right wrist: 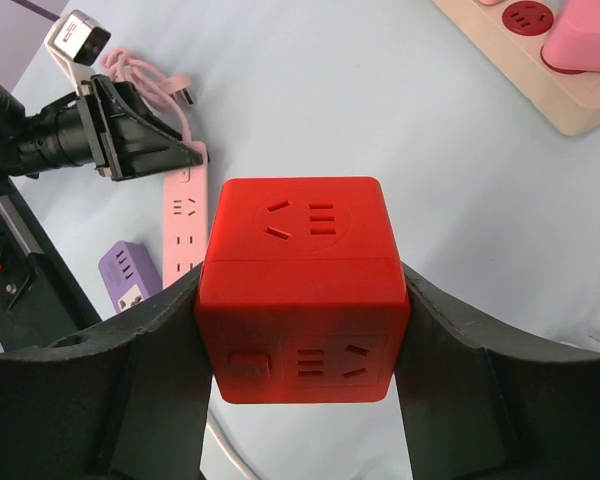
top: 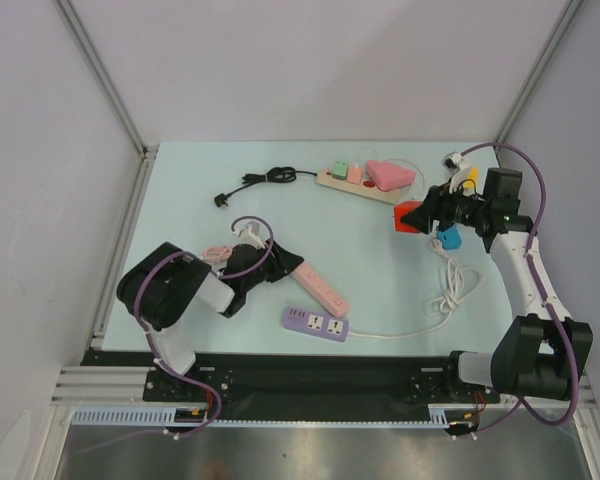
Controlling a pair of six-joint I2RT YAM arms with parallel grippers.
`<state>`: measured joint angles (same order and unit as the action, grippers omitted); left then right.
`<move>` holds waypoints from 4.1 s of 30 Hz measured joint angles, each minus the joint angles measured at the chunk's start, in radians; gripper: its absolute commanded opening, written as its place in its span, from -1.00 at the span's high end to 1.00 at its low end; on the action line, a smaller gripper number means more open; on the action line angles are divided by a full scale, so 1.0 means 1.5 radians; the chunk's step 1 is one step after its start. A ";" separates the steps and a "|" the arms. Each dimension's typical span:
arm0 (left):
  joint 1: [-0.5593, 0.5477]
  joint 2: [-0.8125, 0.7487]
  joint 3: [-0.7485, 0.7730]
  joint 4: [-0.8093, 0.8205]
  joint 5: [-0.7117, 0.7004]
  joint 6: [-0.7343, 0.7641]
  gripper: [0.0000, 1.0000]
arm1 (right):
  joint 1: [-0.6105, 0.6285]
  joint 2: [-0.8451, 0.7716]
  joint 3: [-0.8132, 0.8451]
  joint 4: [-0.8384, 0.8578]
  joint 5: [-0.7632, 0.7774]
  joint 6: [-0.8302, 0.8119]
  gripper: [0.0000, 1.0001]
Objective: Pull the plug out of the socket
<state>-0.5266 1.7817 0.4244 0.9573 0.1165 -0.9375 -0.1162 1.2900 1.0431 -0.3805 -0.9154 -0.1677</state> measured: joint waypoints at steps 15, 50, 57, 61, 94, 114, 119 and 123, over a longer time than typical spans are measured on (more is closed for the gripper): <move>0.001 -0.046 -0.035 0.014 -0.023 0.036 -0.50 | -0.026 0.000 -0.007 0.008 -0.007 0.002 1.00; 0.003 -0.755 -0.027 -0.536 -0.194 0.266 -0.99 | -0.094 0.098 0.023 0.038 0.440 0.011 1.00; 0.002 -0.799 0.029 -0.654 -0.202 0.280 -0.99 | -0.159 0.142 0.028 0.015 0.488 -0.010 1.00; 0.003 -0.811 0.030 -0.676 -0.202 0.282 -0.99 | -0.188 0.150 0.028 0.011 0.491 -0.030 1.00; 0.002 -0.803 0.022 -0.689 -0.203 0.283 -0.99 | -0.193 0.257 0.027 0.016 0.472 -0.067 -0.81; 0.003 -0.685 0.017 -0.608 -0.110 0.294 -0.99 | -0.106 -0.018 0.041 -0.065 0.134 -0.110 -0.99; 0.003 -0.589 0.048 -0.582 -0.076 0.275 -0.99 | -0.092 -0.030 -0.002 -0.057 0.043 -0.096 -0.99; 0.003 -0.496 0.091 -0.527 -0.059 0.241 -0.99 | -0.106 -0.030 -0.030 -0.056 0.008 -0.090 -0.99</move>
<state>-0.5228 1.0370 0.5613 0.1661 0.0277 -0.5762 -0.2745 1.2453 0.9985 -0.4652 -0.9035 -0.3023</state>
